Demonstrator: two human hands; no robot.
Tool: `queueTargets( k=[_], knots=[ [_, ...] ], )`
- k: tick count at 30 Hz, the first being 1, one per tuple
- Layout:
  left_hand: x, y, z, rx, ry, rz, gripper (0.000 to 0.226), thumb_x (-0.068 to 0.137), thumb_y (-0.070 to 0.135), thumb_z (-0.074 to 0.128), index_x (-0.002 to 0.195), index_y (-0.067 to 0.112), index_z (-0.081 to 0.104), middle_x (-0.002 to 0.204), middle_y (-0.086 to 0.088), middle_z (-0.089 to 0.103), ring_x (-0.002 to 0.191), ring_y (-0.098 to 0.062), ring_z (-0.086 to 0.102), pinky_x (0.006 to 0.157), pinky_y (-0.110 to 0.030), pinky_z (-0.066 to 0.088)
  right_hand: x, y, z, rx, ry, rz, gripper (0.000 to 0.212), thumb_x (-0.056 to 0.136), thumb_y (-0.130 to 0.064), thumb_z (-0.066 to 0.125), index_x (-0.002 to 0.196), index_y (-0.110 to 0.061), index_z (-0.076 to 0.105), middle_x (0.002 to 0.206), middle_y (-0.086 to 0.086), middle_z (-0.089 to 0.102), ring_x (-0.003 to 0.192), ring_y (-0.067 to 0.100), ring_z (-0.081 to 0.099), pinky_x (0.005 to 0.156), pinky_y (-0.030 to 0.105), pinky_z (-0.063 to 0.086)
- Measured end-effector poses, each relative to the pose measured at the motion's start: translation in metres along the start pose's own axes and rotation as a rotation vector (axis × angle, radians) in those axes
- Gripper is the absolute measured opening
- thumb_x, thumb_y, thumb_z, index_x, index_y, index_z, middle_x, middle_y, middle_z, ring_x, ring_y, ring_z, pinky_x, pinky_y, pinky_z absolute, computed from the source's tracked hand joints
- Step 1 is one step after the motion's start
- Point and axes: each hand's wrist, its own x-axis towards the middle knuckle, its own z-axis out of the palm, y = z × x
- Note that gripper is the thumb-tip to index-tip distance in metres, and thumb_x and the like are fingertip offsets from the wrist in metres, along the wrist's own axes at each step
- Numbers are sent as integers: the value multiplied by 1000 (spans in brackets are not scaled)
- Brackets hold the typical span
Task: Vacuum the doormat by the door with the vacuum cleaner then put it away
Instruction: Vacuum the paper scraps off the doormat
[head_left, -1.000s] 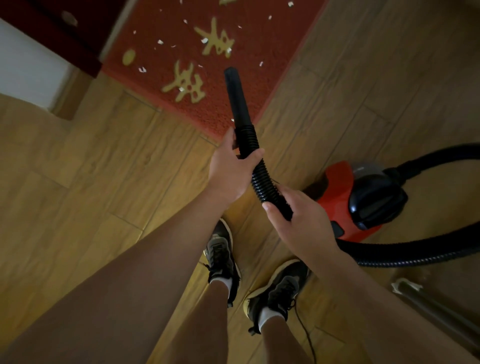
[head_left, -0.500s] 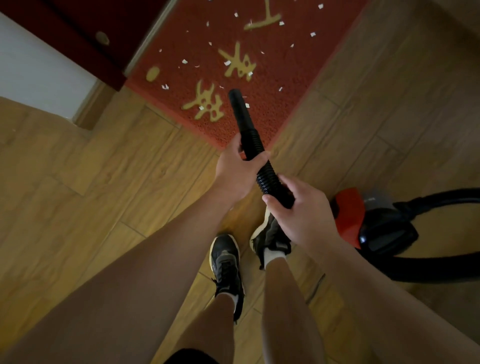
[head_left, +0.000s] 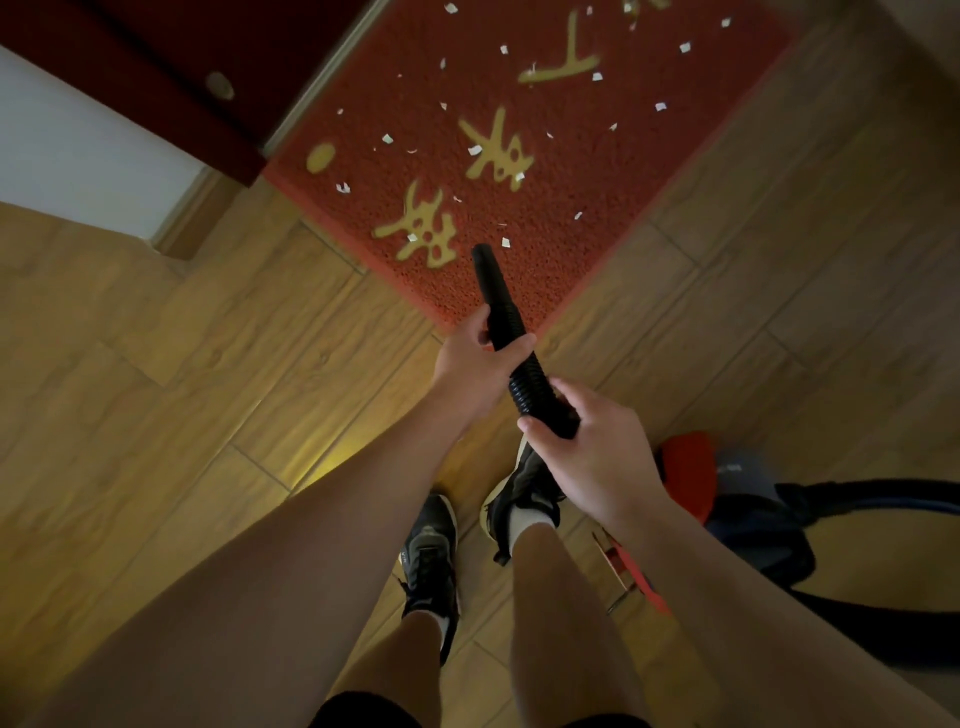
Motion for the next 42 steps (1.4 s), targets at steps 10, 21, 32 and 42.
queueTargets(
  k=[10, 21, 32, 42],
  knots=[
    [11, -7, 27, 1, -34, -117, 73, 90, 45, 75, 154, 26, 44, 131, 0, 64, 114, -19, 65, 94, -38, 57, 14, 15, -26, -3, -151, 97, 36, 96, -42, 62, 126, -23, 62, 87, -10, 65, 71, 3, 61, 55, 18, 43],
    [40, -32, 45, 63, -58, -183, 82, 90, 52, 73, 157, 22, 39, 139, -2, 61, 120, -22, 64, 106, -44, 52, 39, 36, -16, 31, -166, 182, 34, 92, -44, 66, 119, -22, 66, 85, -8, 68, 74, 7, 63, 64, 28, 49],
    [54, -48, 58, 65, -98, -212, 60, 90, 45, 73, 142, 18, 57, 123, 4, 68, 109, -19, 68, 99, -46, 57, 44, 52, -3, 32, -168, 224, 19, 92, -39, 65, 96, -20, 66, 74, -5, 64, 66, 9, 59, 56, 23, 39],
    [60, -64, 63, 134, -130, -253, 86, 83, 59, 70, 154, 17, 45, 145, -3, 58, 125, -23, 61, 106, -45, 52, 49, 60, 6, 19, -196, 273, 12, 93, -36, 66, 93, -25, 67, 75, -8, 66, 66, 5, 61, 53, 20, 40]
  ],
)
